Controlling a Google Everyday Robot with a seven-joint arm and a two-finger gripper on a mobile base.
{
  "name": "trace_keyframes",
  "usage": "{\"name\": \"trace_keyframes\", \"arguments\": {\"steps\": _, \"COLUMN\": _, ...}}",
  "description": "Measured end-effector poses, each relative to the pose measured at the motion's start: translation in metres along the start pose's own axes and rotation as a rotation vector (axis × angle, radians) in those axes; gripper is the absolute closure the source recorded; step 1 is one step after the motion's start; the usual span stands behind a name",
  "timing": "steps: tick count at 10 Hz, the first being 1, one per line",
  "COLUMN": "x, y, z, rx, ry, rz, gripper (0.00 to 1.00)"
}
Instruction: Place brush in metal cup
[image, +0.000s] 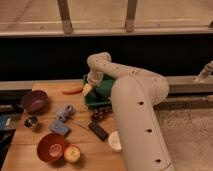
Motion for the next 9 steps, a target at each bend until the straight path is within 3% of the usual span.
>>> {"name": "trace_keyframes", "arguments": {"steps": 5, "x": 0.0000, "y": 0.0001, "z": 0.0000, "rx": 0.000, "ry": 0.000, "rz": 0.000, "gripper": 0.33}}
{"name": "trace_keyframes", "arguments": {"steps": 6, "x": -0.0001, "y": 0.0001, "z": 0.0000, "rx": 0.000, "ry": 0.000, "rz": 0.000, "gripper": 0.37}}
{"name": "trace_keyframes", "arguments": {"steps": 9, "x": 0.0001, "y": -0.0003, "z": -0.0001, "rx": 0.001, "ry": 0.000, "rz": 0.000, "gripper": 0.62}}
